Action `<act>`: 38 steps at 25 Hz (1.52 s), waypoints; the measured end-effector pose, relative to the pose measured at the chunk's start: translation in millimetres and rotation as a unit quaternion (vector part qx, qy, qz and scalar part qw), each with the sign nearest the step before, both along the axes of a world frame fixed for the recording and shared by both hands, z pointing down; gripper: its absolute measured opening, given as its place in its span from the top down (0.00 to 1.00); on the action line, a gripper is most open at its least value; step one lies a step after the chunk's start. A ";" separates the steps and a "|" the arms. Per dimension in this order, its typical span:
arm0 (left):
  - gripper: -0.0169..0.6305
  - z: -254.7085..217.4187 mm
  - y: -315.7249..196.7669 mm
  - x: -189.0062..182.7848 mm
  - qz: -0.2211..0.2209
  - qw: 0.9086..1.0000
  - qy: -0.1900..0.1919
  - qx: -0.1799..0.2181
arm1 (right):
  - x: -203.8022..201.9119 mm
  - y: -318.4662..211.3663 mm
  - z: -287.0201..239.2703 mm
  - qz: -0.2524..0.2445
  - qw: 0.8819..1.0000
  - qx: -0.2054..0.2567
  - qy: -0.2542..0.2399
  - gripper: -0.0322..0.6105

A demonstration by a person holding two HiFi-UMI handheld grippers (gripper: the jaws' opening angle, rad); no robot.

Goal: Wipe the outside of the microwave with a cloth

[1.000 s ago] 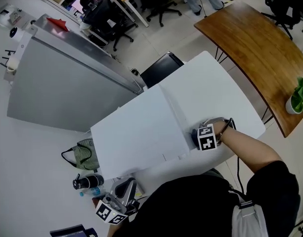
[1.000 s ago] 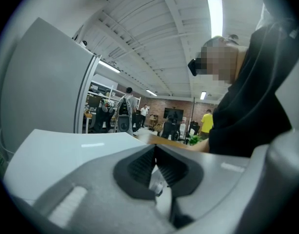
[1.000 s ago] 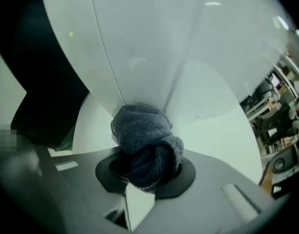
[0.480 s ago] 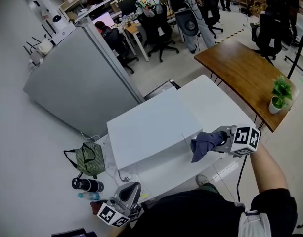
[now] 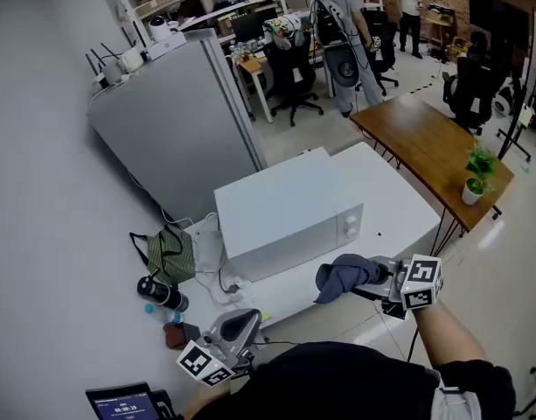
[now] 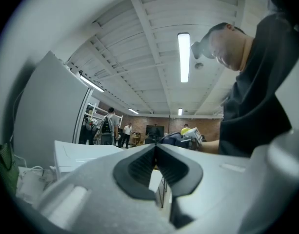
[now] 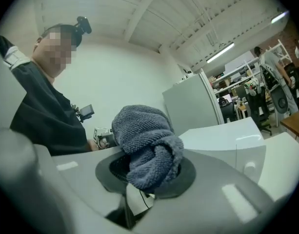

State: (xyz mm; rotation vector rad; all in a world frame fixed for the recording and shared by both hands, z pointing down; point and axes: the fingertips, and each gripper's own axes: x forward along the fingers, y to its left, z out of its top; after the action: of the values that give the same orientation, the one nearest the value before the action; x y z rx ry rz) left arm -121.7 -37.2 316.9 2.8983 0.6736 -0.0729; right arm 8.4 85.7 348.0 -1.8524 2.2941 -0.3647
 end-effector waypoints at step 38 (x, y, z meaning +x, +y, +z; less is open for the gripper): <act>0.97 5.0 175.6 -109.2 -0.123 0.992 0.015 -0.013 | -103.7 143.2 30.4 -0.021 0.999 -0.017 -0.025 0.84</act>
State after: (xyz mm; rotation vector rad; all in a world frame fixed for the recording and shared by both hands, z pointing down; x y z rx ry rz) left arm -230.8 138.5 321.9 2.9451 0.3124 -0.1542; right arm -95.3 228.9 378.5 -1.7929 2.3099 -0.4532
